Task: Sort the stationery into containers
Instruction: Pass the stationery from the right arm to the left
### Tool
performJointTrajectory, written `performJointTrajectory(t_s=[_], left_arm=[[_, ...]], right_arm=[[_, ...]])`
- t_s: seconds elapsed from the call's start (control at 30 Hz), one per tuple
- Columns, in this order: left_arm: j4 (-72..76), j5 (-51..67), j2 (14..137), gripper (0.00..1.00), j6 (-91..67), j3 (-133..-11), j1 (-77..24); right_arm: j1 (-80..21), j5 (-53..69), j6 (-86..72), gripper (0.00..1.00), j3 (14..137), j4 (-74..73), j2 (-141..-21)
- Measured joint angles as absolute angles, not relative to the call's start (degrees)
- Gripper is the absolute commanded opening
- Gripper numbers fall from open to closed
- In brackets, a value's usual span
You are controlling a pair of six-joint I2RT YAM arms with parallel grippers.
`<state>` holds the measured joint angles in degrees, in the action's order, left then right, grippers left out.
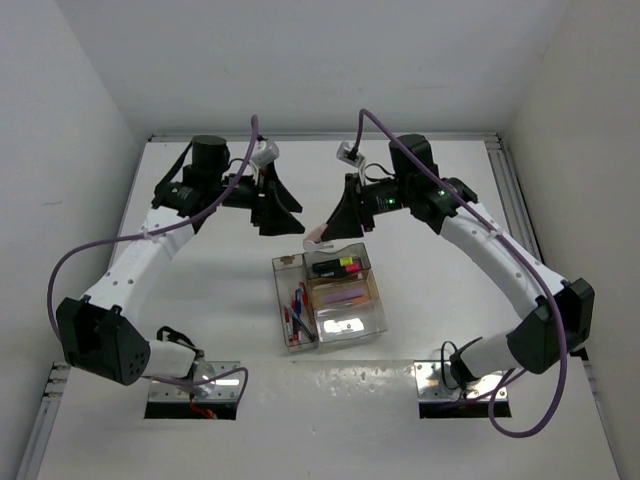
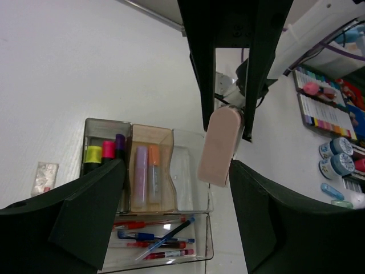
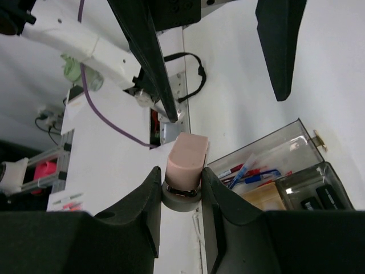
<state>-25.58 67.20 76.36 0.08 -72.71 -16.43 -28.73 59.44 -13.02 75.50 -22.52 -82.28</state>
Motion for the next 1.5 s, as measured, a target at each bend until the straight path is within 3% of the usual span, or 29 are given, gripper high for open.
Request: performJointTrajectory(t_s=[0.47,1.0,1.1,1.23,1.27,1.3,1.4,1.5], left_arm=[[-26.7,70.9,76.4,0.78,1.7,-72.7,-20.7],[-33.7,68.1,76.8,0.62,8.5,-73.4,-24.3],[-33.6,68.8,76.9,0.53,8.0,-73.4,-23.8],[-33.7,69.8,76.9,0.31,7.2,-73.4,-23.7],[-33.7,70.0,76.9,0.27,7.1,-73.4,-23.7],[-33.7,70.1,76.9,0.18,7.0,-73.4,-23.7],[-33.6,69.5,76.9,0.04,7.0,-73.4,-23.6],[-33.6,67.9,76.9,0.00,7.0,-73.4,-23.6]], right_arm=[[-30.2,59.6,-8.5,0.00,76.6,-26.7,-82.3],[-31.4,59.6,-7.5,0.00,77.2,-27.5,-82.3],[-31.7,59.5,-6.8,0.00,77.3,-28.0,-82.3],[-31.7,58.4,-5.9,0.00,77.4,-28.0,-82.3],[-31.7,58.3,-5.8,0.03,77.4,-28.1,-82.3],[-31.7,58.3,-5.7,0.21,77.4,-28.2,-82.3],[-31.7,58.3,-5.9,0.59,77.4,-28.4,-82.3],[-31.3,58.3,-6.6,0.69,77.4,-28.4,-82.3]])
